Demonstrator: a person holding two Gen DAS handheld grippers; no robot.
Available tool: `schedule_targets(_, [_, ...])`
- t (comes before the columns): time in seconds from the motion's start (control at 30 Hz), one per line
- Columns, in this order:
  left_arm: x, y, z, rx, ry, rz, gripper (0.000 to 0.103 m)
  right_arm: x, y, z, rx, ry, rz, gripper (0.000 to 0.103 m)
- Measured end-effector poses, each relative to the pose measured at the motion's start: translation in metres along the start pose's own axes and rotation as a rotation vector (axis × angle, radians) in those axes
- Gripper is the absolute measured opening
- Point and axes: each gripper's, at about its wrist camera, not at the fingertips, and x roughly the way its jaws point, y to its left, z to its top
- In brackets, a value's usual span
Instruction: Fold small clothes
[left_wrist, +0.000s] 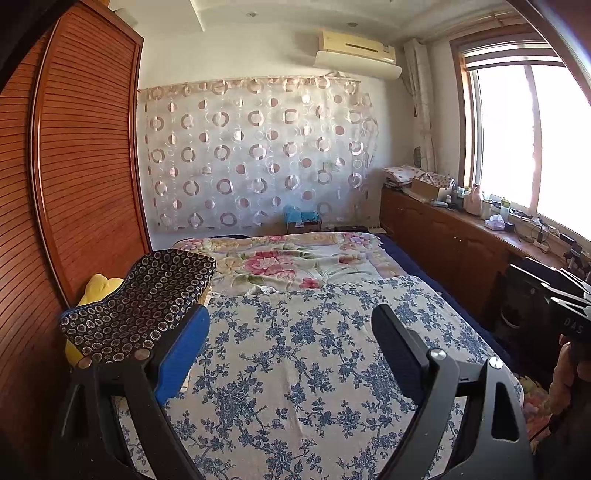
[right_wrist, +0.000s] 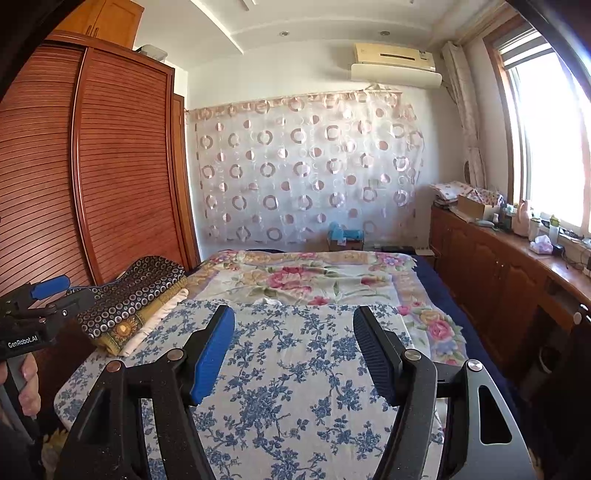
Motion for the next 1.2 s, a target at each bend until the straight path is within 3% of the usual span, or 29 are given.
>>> schedule_targets(1.2, [-0.001,-0.001,-0.002,-0.003,-0.004,0.013,0.090,-0.001,-0.016,0.000,-0.008,0.001,0.013,0.069])
